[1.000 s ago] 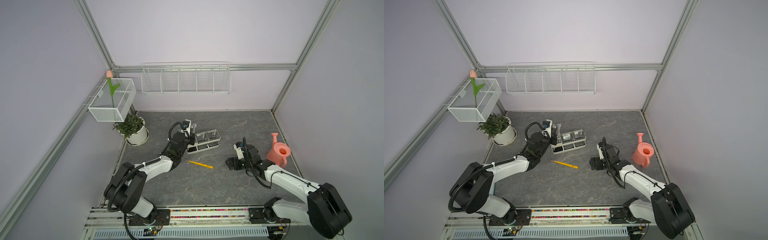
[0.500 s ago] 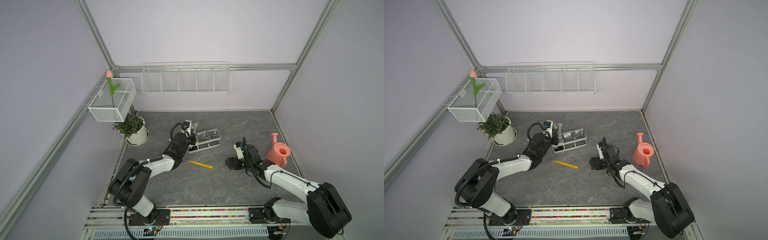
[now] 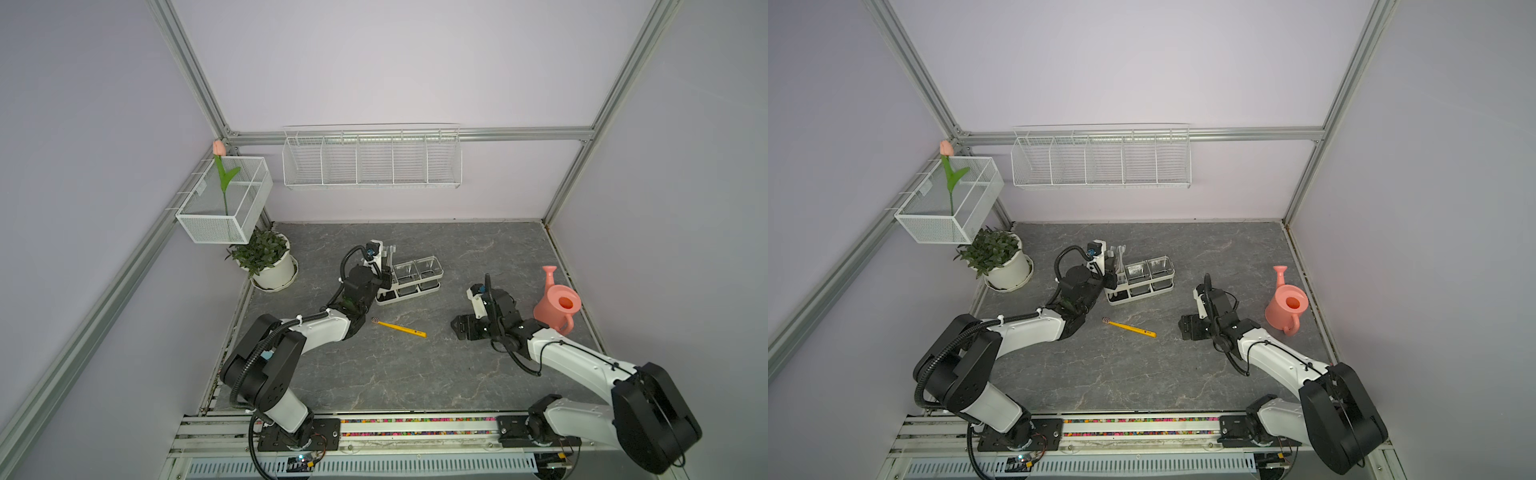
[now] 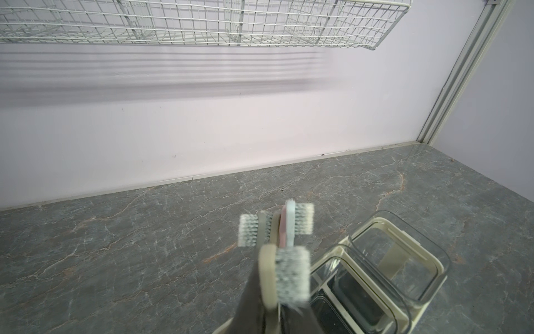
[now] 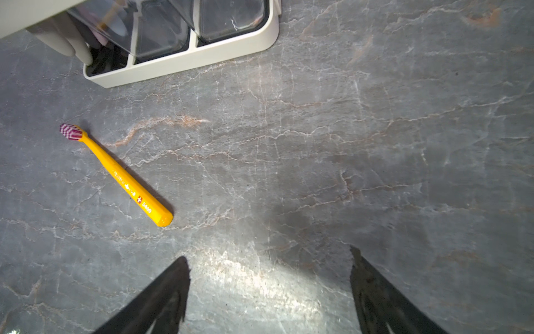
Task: Place the toothbrush into the toothbrush holder
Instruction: Place the toothbrush in the toothbrush holder.
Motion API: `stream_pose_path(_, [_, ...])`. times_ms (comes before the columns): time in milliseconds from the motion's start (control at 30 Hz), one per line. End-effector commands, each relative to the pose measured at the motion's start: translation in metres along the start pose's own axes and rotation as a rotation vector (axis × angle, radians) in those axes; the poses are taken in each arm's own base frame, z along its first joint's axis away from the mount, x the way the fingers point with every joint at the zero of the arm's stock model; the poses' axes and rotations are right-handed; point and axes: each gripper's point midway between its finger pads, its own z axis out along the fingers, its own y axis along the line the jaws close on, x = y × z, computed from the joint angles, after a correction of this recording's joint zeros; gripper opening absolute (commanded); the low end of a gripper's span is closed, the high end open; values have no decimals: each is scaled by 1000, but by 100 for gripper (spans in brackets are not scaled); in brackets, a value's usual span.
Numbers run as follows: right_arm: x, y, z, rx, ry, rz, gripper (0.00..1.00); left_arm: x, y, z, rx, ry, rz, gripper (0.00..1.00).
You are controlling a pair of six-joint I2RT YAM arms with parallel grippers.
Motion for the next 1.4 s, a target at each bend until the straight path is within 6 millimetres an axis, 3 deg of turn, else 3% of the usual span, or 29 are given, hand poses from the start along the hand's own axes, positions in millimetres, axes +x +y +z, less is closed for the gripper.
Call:
stream_pose_path(0, [-2, -1, 2, -4, -1, 3, 89, 7, -3, 4, 17, 29, 21, 14])
stream_pose_path(167, [-2, 0, 3, -8, 4, 5, 89, 4, -3, 3, 17, 24, 31, 18])
stream_pose_path(867, [0, -1, 5, -3, 8, 9, 89, -7, -22, -3, 107, -43, 140, 17])
stream_pose_path(1367, [0, 1, 9, -19, 26, 9, 89, 3, -28, -4, 106, -106, 166, 16])
